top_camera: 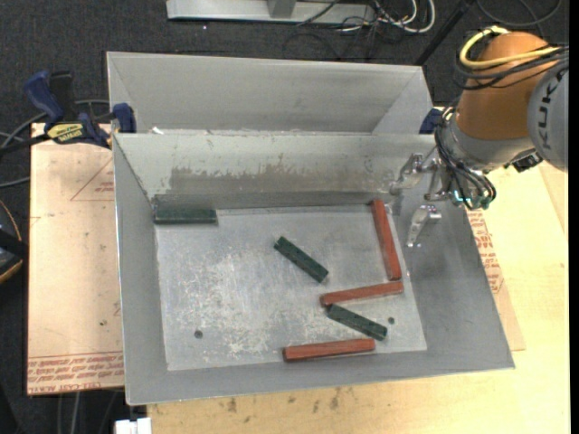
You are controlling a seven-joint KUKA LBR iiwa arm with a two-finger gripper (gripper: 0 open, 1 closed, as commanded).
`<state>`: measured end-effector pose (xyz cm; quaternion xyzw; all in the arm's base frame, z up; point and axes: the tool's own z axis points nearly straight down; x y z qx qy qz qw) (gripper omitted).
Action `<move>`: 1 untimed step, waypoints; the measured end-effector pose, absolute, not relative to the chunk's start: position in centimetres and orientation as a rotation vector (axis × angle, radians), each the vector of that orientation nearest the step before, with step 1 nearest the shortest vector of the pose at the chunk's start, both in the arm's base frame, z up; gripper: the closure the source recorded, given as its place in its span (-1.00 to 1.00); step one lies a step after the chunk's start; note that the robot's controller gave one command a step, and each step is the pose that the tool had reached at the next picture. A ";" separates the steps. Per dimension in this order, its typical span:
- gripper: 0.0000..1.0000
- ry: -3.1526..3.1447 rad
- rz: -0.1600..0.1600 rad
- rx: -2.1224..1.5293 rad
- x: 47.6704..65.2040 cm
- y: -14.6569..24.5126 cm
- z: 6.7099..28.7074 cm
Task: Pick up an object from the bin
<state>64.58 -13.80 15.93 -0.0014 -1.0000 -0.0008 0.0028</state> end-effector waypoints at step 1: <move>-1.00 -3.144 -0.001 -0.001 64.8 -13.8 16.5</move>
Offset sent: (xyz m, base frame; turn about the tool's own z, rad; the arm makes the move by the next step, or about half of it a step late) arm -0.0491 0.0298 -0.0883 -0.2012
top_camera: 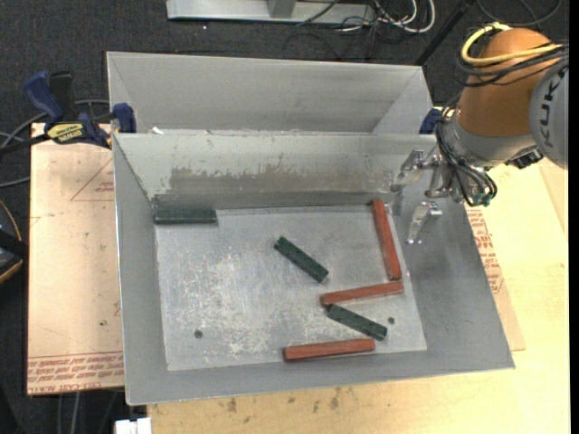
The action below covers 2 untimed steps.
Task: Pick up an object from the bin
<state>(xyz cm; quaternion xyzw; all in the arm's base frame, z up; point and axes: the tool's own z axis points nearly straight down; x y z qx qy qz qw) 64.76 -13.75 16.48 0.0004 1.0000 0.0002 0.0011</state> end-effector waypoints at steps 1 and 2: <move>-1.00 3.132 -0.001 -0.134 62.6 -12.5 12.5; -1.00 3.112 0.002 -0.431 60.7 -10.9 9.8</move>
Offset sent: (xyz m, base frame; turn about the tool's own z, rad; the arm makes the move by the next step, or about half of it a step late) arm -0.0514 0.0368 -0.0769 -0.3350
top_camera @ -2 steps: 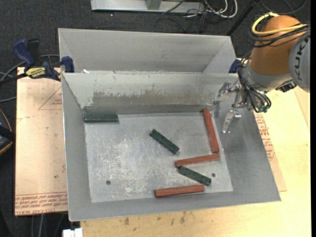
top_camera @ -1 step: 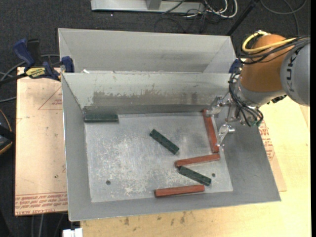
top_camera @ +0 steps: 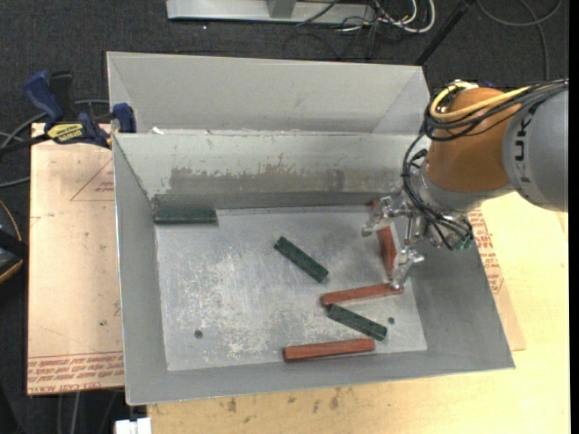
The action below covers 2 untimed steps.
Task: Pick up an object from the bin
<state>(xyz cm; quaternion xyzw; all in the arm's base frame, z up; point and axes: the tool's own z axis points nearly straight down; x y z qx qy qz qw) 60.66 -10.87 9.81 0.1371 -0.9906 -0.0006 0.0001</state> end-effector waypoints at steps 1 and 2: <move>-1.00 -3.106 -0.004 0.526 59.2 -11.6 8.0; 1.00 -3.051 0.012 0.778 57.6 -12.0 8.2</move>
Offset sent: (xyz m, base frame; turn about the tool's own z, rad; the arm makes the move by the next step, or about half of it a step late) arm -0.0365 -0.0079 -0.0260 -0.2274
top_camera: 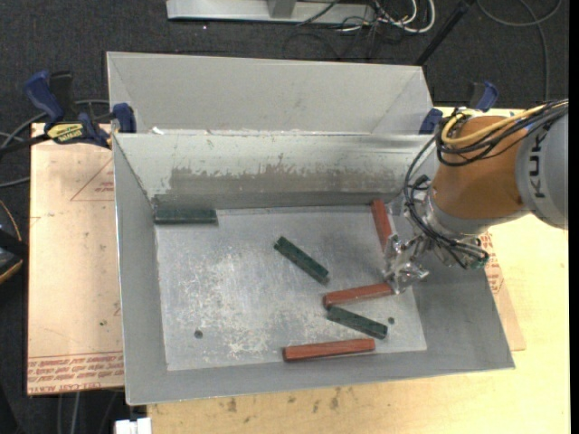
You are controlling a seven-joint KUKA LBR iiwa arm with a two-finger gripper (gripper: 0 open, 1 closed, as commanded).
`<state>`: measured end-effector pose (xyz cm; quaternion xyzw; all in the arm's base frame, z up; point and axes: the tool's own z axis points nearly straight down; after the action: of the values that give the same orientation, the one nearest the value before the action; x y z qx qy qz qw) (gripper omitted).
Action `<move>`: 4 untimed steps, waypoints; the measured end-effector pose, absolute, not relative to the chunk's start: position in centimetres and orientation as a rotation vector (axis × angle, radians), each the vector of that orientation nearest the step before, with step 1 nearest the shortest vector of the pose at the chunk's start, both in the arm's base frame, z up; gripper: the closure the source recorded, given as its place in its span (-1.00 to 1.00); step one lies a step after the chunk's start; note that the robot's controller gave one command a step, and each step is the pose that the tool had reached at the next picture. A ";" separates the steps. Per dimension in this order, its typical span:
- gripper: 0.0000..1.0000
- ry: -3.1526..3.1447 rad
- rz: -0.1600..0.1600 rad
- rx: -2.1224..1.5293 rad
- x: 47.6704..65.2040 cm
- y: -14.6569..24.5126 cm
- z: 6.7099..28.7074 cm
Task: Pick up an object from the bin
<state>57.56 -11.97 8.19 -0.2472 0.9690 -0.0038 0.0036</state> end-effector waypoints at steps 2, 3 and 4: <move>-1.00 3.024 -0.006 -0.775 57.6 -11.5 7.8; 1.00 2.882 -0.011 -1.205 56.8 -12.8 7.7; 1.00 2.882 -0.011 -1.205 56.8 -12.8 7.7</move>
Offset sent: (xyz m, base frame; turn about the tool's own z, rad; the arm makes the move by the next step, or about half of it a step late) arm 0.0000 0.0000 0.0000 0.0000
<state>56.75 -12.83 7.69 -0.3856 0.9226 -0.0035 0.0089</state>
